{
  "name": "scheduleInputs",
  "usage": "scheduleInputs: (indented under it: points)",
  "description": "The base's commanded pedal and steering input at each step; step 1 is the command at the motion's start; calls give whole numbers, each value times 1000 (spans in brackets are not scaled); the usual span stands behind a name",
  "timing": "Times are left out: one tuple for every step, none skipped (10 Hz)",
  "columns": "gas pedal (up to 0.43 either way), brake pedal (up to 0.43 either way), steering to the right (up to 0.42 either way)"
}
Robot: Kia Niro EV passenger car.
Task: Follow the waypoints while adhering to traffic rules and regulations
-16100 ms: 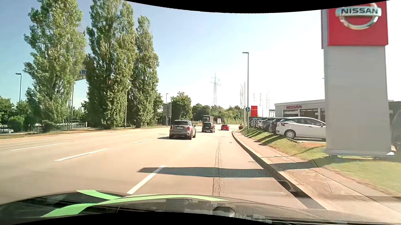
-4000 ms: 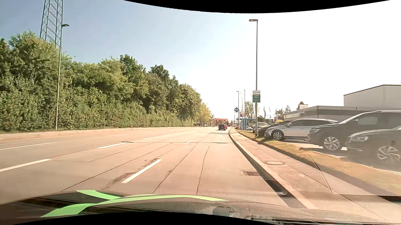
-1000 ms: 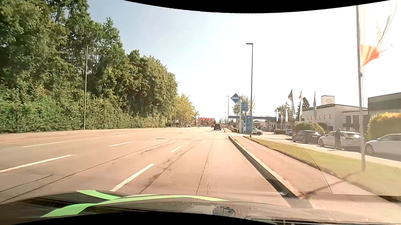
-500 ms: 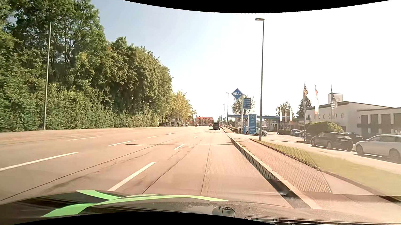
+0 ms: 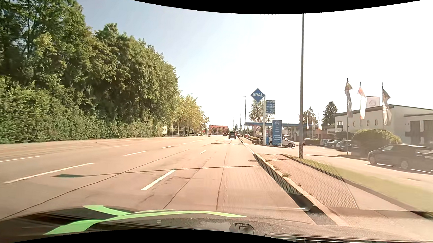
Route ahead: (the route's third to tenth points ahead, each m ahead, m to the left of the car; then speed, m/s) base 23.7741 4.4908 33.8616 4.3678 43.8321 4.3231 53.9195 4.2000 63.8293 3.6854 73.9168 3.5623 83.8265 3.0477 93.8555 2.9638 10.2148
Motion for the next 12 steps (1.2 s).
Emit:
scheduleInputs:
  points:
    - [0, 171, 4]
    - [0, 171, 3]
    - [0, 171, 3]
    - [0, 171, 3]
    - [0, 177, 0]
    - [0, 165, -3]
    - [0, 140, -4]
    - [0, 110, -4]
    - [0, 91, -5]
    - [0, 55, -5]
    - [0, 37, -3]
    - [0, 0, -2]
